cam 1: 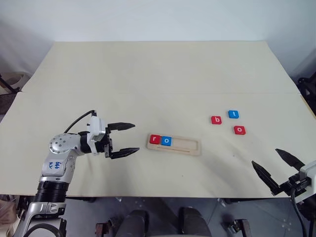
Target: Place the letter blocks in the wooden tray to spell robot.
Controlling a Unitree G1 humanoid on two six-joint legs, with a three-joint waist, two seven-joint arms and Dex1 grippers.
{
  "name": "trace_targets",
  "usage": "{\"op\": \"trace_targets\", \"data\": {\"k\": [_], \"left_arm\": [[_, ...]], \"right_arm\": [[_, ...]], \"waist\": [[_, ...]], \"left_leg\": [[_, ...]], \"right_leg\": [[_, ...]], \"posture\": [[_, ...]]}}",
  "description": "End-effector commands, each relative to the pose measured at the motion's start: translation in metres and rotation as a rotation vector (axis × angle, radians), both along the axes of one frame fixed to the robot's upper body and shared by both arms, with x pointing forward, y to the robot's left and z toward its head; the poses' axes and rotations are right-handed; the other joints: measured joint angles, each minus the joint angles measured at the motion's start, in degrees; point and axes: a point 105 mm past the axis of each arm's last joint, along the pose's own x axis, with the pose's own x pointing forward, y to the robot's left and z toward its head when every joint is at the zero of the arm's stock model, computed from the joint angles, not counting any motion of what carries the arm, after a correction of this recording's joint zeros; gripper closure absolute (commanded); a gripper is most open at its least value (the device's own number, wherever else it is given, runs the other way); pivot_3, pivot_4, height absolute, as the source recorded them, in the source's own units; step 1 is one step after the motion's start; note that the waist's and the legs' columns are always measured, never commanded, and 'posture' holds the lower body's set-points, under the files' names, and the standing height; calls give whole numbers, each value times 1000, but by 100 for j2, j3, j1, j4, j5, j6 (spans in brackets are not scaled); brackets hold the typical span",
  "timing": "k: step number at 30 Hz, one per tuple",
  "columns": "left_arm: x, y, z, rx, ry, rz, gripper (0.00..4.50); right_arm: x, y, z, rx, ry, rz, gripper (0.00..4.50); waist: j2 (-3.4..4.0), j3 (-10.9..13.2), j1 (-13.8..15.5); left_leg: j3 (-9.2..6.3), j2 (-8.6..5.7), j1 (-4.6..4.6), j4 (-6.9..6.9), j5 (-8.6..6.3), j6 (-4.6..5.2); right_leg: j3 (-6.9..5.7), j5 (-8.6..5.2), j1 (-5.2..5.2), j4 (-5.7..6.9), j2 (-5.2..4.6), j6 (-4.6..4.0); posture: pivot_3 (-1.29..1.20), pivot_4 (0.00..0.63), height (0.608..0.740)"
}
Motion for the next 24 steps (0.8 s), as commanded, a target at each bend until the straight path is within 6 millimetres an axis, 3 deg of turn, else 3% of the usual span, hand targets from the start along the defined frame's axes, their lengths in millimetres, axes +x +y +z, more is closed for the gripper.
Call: {"op": "trace_targets", "data": {"k": [1, 7, 12, 16, 24], "left_arm": [[0, 1, 6, -4, -32, -4, 30], [0, -1, 7, -6, -37, -2, 30], [-2, 3, 6, -1, -45, 23, 30], [-5, 3, 5, -5, -46, 39, 30], [-8, 2, 3, -11, -46, 58, 30]], "right_arm": [[-3, -2, 13, -23, -60, -17, 0], [5, 5, 14, -19, -39, 16, 0], [26, 4, 26, 2, -36, 0, 0], [53, -5, 27, 7, 64, -73, 0], [100, -1, 26, 3, 272, -135, 0]], "waist": [[0, 0, 1], [0, 0, 4], [0, 0, -23], [1, 0, -52], [1, 0, -63]], "left_leg": [[0, 0, 0, 0, 0, 0], [0, -1, 0, 1, 0, 0], [0, 1, 0, 1, 0, 0], [0, 0, 0, 1, 0, 0], [-4, -2, -6, 4, 0, 0]], "right_leg": [[0, 0, 0, 0, 0, 0], [1, 0, 0, 0, -1, 0], [1, 0, 0, 0, 0, 0], [1, 0, -1, 1, -1, 0], [-2, -1, -3, -1, -5, -3]], "posture": [[0, 150, 740], [0, 150, 740], [0, 150, 740], [0, 150, 740], [0, 150, 740]]}}
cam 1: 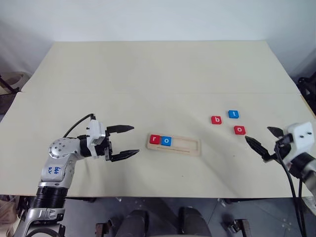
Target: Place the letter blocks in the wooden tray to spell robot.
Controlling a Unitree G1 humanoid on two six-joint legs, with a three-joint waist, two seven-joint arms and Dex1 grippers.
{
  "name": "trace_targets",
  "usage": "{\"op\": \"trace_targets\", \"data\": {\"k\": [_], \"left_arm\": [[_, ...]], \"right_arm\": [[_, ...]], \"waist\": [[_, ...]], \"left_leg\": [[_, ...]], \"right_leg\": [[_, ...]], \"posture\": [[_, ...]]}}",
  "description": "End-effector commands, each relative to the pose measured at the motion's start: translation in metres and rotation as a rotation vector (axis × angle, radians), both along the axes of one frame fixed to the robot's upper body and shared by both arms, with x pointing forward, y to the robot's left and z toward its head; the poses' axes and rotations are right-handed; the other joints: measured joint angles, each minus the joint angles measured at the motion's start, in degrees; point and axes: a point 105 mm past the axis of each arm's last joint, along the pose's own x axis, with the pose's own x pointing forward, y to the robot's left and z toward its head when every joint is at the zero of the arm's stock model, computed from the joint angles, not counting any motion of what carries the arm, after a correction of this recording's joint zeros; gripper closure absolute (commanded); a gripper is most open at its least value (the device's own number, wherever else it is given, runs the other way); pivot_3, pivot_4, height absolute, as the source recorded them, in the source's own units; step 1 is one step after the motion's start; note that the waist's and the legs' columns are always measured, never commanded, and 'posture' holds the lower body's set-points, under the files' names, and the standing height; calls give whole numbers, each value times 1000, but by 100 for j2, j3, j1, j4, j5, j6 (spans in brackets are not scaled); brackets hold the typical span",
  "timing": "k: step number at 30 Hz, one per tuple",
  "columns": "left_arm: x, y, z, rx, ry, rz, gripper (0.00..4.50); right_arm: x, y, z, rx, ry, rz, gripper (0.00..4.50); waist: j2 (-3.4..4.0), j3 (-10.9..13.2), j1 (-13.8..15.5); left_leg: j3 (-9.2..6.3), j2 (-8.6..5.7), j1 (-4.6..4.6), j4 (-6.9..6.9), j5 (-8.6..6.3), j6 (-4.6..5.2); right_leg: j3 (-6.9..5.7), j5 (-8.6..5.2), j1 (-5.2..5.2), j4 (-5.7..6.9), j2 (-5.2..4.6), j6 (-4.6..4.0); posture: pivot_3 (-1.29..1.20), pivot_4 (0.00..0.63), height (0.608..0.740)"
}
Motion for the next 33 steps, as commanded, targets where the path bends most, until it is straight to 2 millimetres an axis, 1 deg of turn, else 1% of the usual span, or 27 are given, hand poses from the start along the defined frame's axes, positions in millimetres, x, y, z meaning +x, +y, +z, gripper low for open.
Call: {"op": "trace_targets", "data": {"k": [1, 2, 6, 13, 20, 26, 28, 33], "left_arm": [[-3, -1, 9, -1, -50, 3, 30], [-4, -1, 9, -2, -49, 4, 30], [-6, -3, 6, -7, -45, 7, 30], [-6, -4, 7, -13, -48, 16, 30], [-6, -5, 7, -17, -55, 24, 30], [-6, -4, 7, -19, -50, 18, 30], [-5, -4, 9, -20, -49, 19, 30], [0, -5, 11, -19, -53, 16, 30]], "right_arm": [[14, 0, 3, -3, 77, -37, 0], [17, 1, 4, -11, 94, -40, 0], [36, 12, 17, -9, 91, -25, 0], [50, 21, 24, -49, 102, -21, 0], [53, 31, 26, -43, 106, 8, 0], [49, 28, 27, -41, 97, -5, 0], [46, 31, 29, -16, 80, 19, 0], [45, 31, 29, -18, 76, 10, 0]], "waist": [[0, 0, -7], [0, 0, -9], [1, 1, -15], [1, 1, -7], [1, 1, -16], [1, 1, -15], [1, 1, -14], [1, 1, -15]], "left_leg": [[1, -1, 0, 1, 0, 0], [0, 0, 0, 1, 0, 0], [1, 1, -1, 1, 0, 0], [0, -1, -7, 2, 0, 0], [0, 0, -8, 2, 0, 0], [0, 0, -9, 1, 0, 0], [0, 0, -10, 1, 0, 0], [0, 0, -10, 2, 0, 0]], "right_leg": [[0, 0, 0, 1, -1, 0], [0, 0, -1, 0, -1, 0], [0, 0, -3, 0, -1, 0], [-1, 0, -7, 0, -3, 0], [-2, 0, -10, 1, -1, 0], [-3, 0, -11, 0, -1, 0], [-2, 0, -10, 0, -1, 0], [-2, 0, -10, 0, -1, 0]], "posture": [[0, 150, 740], [0, 150, 740], [0, 150, 740], [0, 150, 740], [0, 150, 740], [0, 150, 740], [0, 150, 740], [0, 150, 740]]}}
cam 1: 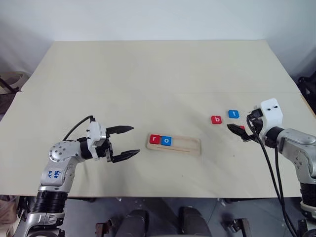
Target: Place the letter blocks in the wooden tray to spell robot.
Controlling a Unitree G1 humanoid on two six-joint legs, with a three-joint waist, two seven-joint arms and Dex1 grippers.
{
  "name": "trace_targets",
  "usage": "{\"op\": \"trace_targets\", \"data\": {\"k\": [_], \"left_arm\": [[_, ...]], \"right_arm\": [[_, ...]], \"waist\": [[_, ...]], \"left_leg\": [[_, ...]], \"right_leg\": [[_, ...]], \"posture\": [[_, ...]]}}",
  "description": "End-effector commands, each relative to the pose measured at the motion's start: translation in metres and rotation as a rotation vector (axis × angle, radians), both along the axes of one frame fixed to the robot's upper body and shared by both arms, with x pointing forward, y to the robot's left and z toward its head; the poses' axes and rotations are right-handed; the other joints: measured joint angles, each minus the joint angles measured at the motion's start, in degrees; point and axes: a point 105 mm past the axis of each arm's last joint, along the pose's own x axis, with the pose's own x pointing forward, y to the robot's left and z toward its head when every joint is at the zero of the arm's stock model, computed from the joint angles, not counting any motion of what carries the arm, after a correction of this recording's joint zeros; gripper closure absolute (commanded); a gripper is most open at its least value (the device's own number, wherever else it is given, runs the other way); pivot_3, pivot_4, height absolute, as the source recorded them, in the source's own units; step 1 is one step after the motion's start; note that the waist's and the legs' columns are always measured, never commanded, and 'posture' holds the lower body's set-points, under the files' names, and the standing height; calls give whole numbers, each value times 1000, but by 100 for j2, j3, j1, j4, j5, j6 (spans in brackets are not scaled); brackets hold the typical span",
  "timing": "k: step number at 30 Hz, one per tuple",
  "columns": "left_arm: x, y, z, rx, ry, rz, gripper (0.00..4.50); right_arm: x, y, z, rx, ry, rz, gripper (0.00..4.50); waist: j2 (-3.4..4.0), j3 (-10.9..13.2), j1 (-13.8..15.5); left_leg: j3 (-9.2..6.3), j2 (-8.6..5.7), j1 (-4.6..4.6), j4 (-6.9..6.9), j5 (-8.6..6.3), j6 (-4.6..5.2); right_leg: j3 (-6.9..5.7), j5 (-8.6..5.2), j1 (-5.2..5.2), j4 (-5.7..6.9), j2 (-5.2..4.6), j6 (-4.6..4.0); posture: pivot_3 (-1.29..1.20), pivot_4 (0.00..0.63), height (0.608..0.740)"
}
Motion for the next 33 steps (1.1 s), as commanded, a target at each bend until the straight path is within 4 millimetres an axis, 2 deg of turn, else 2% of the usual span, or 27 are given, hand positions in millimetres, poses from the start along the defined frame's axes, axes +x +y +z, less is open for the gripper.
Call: {"op": "trace_targets", "data": {"k": [1, 19, 26, 33], "left_arm": [[2, -3, 11, -6, -45, -17, 30], [-1, -1, 7, -3, -39, -10, 30], [-1, 2, 10, -3, -45, -4, 30], [-3, 4, 8, 4, -49, 16, 30]], "right_arm": [[-1, 0, 16, 4, -67, 2, 0], [2, 5, 13, 16, -70, 26, 0], [5, 31, 5, 68, -54, 28, 0], [15, 63, -7, 122, -58, -71, 0]], "waist": [[0, 0, 0], [0, 0, -3], [0, 0, -17], [1, 0, -15]], "left_leg": [[0, 0, 0, 0, 0, 0], [0, 1, 0, -1, 0, 0], [0, 2, 0, -2, 0, 0], [-1, 1, 0, -4, 0, -1]], "right_leg": [[0, 0, 0, 0, 0, 0], [0, 0, -1, 0, 1, 0], [2, 0, -3, 0, 1, 0], [3, 0, -6, 2, 1, 0]], "posture": [[0, 150, 740], [0, 150, 740], [0, 150, 740], [0, 150, 740]]}}
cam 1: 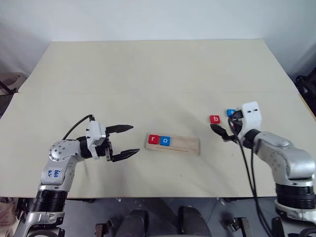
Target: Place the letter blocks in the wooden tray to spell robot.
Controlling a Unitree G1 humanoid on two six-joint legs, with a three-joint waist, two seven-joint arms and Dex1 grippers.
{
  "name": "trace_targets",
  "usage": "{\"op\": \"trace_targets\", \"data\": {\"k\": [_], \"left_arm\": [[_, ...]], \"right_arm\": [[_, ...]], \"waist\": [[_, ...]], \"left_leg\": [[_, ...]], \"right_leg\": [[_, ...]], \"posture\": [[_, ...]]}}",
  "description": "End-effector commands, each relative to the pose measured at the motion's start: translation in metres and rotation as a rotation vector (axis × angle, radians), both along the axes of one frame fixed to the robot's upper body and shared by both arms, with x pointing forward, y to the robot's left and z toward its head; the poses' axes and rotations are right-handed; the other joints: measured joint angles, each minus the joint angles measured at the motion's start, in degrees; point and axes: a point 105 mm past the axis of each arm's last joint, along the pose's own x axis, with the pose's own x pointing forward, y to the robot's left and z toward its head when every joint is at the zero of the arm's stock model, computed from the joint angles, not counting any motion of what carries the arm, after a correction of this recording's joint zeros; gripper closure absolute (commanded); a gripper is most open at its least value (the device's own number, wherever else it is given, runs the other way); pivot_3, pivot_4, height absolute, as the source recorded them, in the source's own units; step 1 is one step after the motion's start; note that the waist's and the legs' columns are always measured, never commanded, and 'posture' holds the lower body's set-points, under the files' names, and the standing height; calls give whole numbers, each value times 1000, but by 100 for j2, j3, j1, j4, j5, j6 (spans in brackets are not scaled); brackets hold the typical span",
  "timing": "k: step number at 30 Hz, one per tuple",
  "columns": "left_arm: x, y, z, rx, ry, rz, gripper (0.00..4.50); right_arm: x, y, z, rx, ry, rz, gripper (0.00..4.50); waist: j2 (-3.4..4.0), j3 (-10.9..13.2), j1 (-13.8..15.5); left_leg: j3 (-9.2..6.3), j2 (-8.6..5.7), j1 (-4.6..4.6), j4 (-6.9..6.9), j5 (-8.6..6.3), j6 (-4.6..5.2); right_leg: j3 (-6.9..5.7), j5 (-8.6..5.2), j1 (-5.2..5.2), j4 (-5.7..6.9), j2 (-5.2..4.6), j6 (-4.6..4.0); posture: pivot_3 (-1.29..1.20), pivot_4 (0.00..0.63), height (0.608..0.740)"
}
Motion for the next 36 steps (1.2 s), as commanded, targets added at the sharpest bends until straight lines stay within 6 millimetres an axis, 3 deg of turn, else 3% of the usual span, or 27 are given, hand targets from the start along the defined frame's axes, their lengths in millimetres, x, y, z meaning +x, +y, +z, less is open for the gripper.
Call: {"op": "trace_targets", "data": {"k": [1, 8, 15, 18, 25, 32, 36], "left_arm": [[-4, 2, 9, 3, -47, 6, 30], [-5, 1, 11, 5, -52, 9, 30], [-7, 5, 12, 10, -55, 26, 30], [-8, 6, 12, 11, -55, 30, 0], [-9, 3, 11, 4, -53, 30, 0], [-9, 1, 8, -1, -44, 22, 0], [-9, -1, 5, 6, -27, 0, 0]], "right_arm": [[6, 9, 11, -9, -65, -71, 0], [27, 5, 5, -9, -83, -260, 0], [31, 16, 5, 49, -21, -253, 0], [29, 20, 7, 73, 3, -239, 582], [29, 14, 5, 82, 34, -253, 2872], [21, 7, 20, 72, 17, -238, 2872], [0, 6, 20, 60, 53, -220, 2872]], "waist": [[0, 0, -1], [1, 1, -7], [3, 1, -54], [3, 1, -89], [3, 1, -142], [4, 1, -142], [4, 1, -138]], "left_leg": [[0, 0, 0, 0, 0, 0], [-1, -3, -1, -1, 0, 0], [0, -1, -1, -11, 0, -1], [-1, 0, -1, -14, 1, -1], [-1, -1, 0, -21, 0, 0], [0, -1, -1, -26, 1, 0], [-1, -1, -1, -30, 1, 0]], "right_leg": [[0, 0, -1, 0, 0, 0], [1, 0, -4, 4, 0, -1], [1, 0, -6, 10, 3, -1], [1, 0, -7, 21, 3, -1], [1, 0, -7, 21, 1, -1], [2, 0, -12, 22, 1, -1], [2, 0, -13, 20, 0, -1]], "posture": [[0, 150, 740], [0, 150, 740], [0, 150, 740], [0, 150, 740], [0, 150, 740], [0, 150, 740], [0, 150, 740]]}}
